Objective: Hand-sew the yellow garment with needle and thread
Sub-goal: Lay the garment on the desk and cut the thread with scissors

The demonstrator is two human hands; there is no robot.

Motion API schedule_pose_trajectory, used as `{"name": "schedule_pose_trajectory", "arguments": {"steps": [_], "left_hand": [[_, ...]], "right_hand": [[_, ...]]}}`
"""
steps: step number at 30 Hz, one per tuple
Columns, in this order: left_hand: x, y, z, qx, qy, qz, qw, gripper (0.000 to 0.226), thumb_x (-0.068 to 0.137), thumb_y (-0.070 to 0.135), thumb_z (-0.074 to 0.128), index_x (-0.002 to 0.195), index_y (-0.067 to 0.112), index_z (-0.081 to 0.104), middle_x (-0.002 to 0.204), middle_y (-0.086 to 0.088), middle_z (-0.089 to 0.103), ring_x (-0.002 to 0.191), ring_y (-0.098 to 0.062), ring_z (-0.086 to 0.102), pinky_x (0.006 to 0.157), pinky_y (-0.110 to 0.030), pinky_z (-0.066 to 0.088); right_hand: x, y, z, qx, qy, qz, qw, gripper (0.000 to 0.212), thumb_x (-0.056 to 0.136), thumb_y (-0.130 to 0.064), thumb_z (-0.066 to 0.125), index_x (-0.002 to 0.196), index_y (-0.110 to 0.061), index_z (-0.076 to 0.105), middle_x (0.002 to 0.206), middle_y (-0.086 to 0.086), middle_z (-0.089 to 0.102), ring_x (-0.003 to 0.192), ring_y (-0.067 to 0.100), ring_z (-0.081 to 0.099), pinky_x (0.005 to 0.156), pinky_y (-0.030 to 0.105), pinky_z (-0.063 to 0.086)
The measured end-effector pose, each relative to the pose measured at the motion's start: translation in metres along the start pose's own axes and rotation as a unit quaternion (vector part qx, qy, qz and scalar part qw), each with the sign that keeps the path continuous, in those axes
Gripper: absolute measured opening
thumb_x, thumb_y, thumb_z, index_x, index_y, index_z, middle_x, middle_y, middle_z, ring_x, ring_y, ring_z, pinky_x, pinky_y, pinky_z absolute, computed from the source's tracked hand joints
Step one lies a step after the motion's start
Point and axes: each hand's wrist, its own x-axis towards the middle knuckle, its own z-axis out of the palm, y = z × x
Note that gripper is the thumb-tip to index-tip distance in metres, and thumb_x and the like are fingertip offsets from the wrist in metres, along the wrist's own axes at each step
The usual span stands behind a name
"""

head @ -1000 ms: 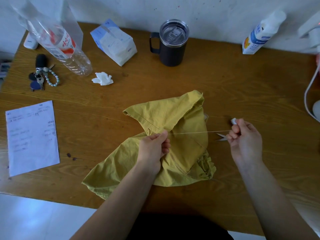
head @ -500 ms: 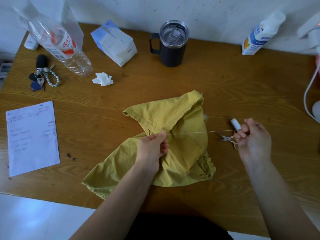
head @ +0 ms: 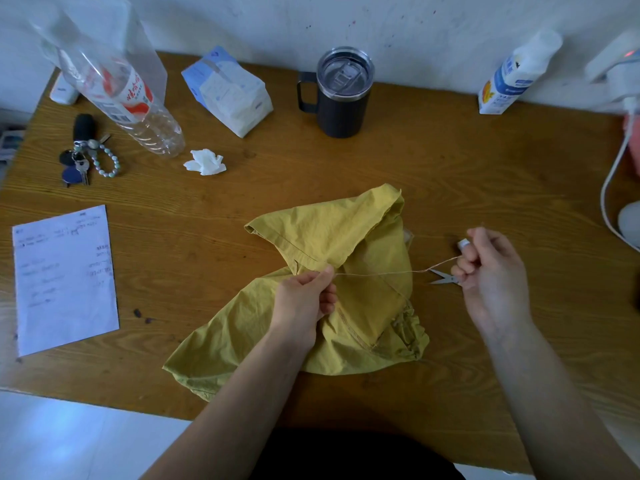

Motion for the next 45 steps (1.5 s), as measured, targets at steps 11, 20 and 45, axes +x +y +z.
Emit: {"name": "schedule_pose_trajectory", "arguments": {"steps": [11,20,45], "left_hand": [[-0.003,0.0,-0.017,0.094,0.037,0.101,0.99,0.007,0.09,0.016,0.064,0.087,0.01,0.064,0.065,0.001,0.053,0.055,-0.008,0.046,0.053,-0.019,0.042],[-0.02,0.014,-0.013,0.077,-0.08,0.135,0.985,0.017,0.092,0.017,0.06,0.083,0.011,0.073,0.067,0.003,0.062,0.057,-0.003,0.052,0.053,-0.016,0.042],[-0.002,0.03,-0.033,-0.019,-0.052,0.109,0.993,0.013,0.087,0.013,0.064,0.077,0.009,0.071,0.061,0.003,0.062,0.058,-0.007,0.053,0.057,-0.019,0.046]], "right_hand": [[-0.032,0.011,0.062,-0.269,-0.313,0.051,0.909,0.009,0.096,-0.011,0.048,0.092,-0.007,0.055,0.081,0.003,0.072,0.044,0.007,0.048,0.04,0.018,0.037],[-0.024,0.017,0.08,-0.297,-0.296,0.073,0.905,0.01,0.087,-0.02,0.063,0.079,-0.017,0.068,0.044,-0.011,0.037,0.036,0.003,0.026,0.034,0.015,0.021],[0.033,0.03,-0.081,-0.738,-0.031,-0.173,0.651,0.02,0.09,-0.017,0.058,0.109,-0.015,0.064,0.098,0.004,0.058,0.071,0.017,0.053,0.051,0.025,0.034]]}}
